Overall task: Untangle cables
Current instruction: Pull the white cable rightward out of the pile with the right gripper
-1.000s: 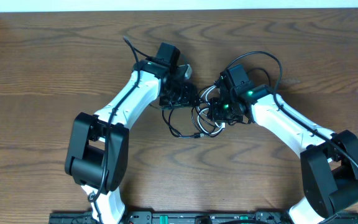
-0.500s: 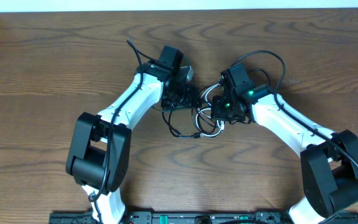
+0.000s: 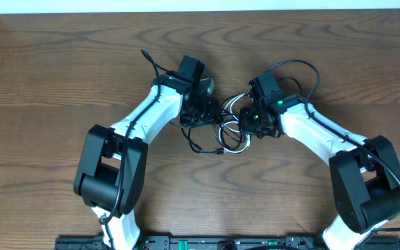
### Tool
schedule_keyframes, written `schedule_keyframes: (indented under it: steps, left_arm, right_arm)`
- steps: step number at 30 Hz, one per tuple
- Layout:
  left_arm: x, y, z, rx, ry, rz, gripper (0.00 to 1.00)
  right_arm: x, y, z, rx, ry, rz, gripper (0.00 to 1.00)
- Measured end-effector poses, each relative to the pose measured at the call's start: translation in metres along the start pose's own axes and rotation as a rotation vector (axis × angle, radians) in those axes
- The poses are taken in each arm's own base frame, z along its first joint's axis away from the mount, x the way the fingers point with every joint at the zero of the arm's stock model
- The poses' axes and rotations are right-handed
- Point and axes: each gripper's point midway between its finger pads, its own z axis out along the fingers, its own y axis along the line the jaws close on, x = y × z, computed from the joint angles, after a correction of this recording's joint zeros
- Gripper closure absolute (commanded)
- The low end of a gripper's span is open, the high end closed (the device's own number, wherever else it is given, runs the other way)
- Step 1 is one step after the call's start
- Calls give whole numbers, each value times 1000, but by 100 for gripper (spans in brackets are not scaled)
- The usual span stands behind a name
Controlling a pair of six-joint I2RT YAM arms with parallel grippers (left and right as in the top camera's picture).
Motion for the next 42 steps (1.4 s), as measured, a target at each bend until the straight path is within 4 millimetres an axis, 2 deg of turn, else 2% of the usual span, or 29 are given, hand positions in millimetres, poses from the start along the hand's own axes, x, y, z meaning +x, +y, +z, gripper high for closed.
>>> schedule_keyframes:
  steps: [2,3,7,9,20,26,29,32,34,38,42]
  left_arm:
    - [-1,3,0,-19,-8,-7,52]
    - [-2,5,0,-27,-13,-11,55]
    - [-4,9,1,-47,-24,-29,75]
    - [-3,11,1,-55,-26,-34,79]
    - [-6,11,2,-59,-36,-20,79]
    - [-7,11,2,-59,-39,-12,79]
    - [-9,16,1,-79,-49,-15,79]
    - [-12,24,-1,-111,-65,-21,79]
    - [-15,29,-3,-128,-75,-27,79]
    - [-17,35,-5,-144,-85,-32,79]
    - [-18,38,-6,-155,-89,-32,80]
  right_arm:
    - [-1,5,0,-25,1,-5,94]
    - [-1,7,0,-40,3,-11,98]
    - [-1,14,-4,-125,31,-37,99]
    - [-4,16,-9,-190,47,-49,99]
    - [-25,21,-47,-524,63,-58,99]
    - [-35,48,-72,-717,-7,-222,99]
    - [-40,65,-95,-798,-72,-320,99]
    - [-45,82,-128,-853,-159,-417,99]
    - [-48,94,-155,-882,-236,-489,99]
    - [-49,120,-227,-942,-430,-651,99]
    - [-46,131,-288,-969,-597,-753,99]
